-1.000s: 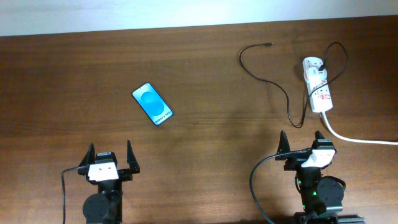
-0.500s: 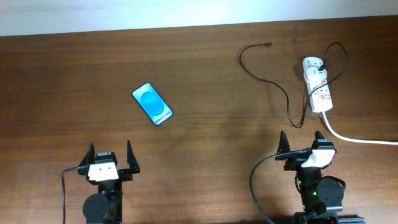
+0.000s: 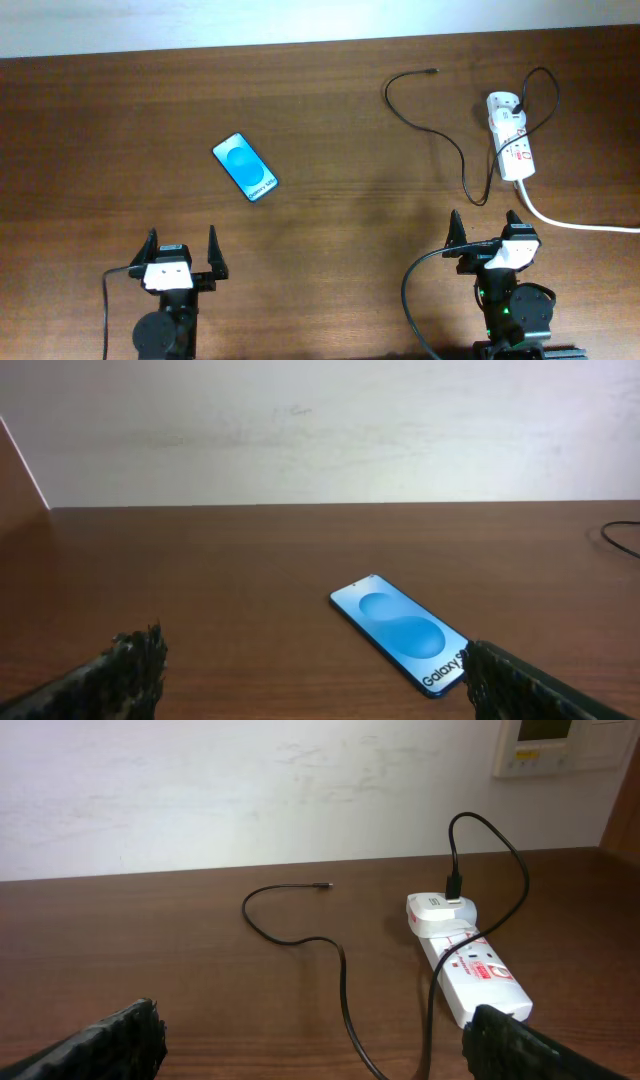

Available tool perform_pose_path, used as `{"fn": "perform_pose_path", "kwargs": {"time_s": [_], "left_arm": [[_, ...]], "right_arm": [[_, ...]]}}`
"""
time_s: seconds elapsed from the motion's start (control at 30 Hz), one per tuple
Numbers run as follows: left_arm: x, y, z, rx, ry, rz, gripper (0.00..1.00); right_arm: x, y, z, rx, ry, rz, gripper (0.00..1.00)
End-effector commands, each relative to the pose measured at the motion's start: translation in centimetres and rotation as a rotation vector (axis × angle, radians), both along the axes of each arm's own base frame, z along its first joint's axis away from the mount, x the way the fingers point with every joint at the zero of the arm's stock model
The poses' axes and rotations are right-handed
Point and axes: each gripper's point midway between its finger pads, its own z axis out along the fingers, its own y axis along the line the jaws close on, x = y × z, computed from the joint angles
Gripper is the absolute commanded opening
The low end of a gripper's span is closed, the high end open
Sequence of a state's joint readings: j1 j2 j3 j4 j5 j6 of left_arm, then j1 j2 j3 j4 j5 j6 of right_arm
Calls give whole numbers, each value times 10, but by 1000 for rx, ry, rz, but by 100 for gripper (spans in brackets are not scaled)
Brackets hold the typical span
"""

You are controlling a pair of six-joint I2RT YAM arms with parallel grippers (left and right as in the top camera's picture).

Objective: Plug charger to phone and switch on socket
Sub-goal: 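Grasp the blue-screen phone with the left gripper and lift it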

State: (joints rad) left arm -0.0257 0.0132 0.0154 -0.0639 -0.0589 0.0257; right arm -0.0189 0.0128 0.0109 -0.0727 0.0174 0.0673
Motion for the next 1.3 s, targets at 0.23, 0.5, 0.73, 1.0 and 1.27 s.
{"fn": "perform_pose_path", "kwargs": {"time_s": [0.23,0.5,0.73,1.0,1.27], "left_arm": [[28,-10,73,-112,20,-49,99],[96,-24,81,-129,447,-89,99],[140,-77,106,-37,626,-313,99],[134,-70,73,-220,779,-126,99],[207,-70,51,-347,945,175,99]], "right_arm": [[0,-1,-2,-7,3,-4,98],[0,-1,-2,-7,3,-4,99],[0,-1,-2,-7,3,-4,98],[0,-1,-2,-7,3,-4,98],[0,-1,-2,-7,3,-4,98]]}}
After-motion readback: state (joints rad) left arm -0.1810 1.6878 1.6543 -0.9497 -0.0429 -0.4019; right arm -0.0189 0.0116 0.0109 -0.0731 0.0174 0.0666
